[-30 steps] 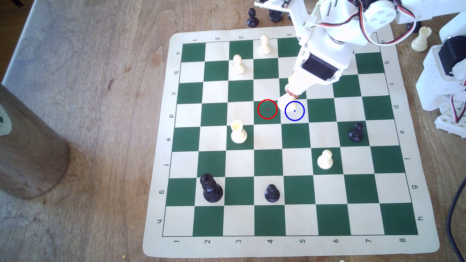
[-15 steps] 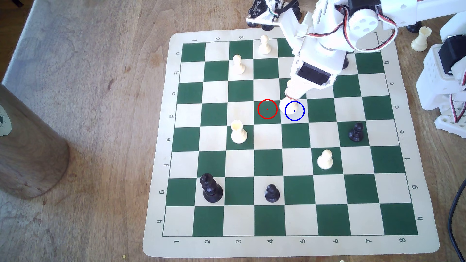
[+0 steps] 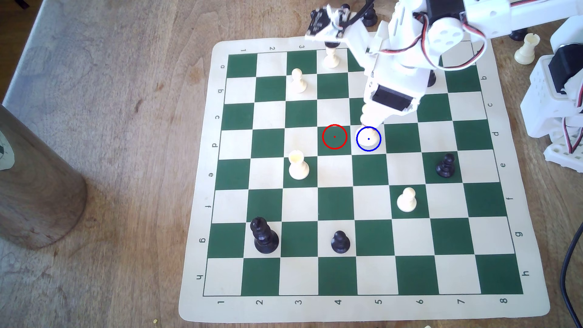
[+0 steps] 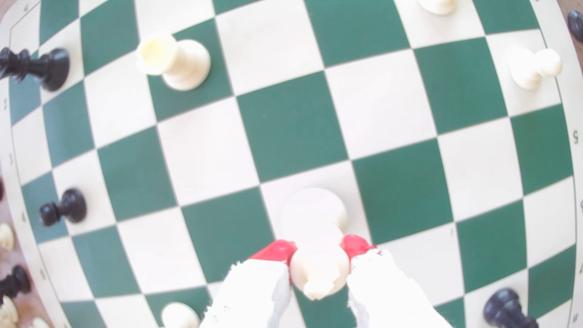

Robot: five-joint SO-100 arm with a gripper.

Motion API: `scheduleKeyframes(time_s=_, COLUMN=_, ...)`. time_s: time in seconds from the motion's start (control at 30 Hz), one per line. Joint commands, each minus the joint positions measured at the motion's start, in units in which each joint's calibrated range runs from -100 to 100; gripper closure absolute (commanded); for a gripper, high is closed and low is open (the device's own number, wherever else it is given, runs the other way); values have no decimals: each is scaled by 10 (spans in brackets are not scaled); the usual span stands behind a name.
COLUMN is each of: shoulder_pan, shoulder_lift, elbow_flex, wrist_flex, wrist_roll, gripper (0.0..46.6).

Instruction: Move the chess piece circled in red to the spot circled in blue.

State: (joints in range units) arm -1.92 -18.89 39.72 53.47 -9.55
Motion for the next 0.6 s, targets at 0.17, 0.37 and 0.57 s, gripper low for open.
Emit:
scheduleKeyframes(time_s=0.17, shoulder_pan=-1, shoulder_lift=-1, elbow_flex=-14, wrist_flex=2, wrist_roll=2, gripper=464)
scheduleKeyframes(time_s=0.37, shoulder_pan=-5, shoulder_lift=7, elbow_flex=-12, wrist_flex=2, wrist_roll=2, gripper=464)
scheduleKeyframes(time_s=0.57, shoulder_pan=-4, shoulder_lift=13, elbow_flex=-10, wrist_flex=0, wrist_roll=2, gripper=413)
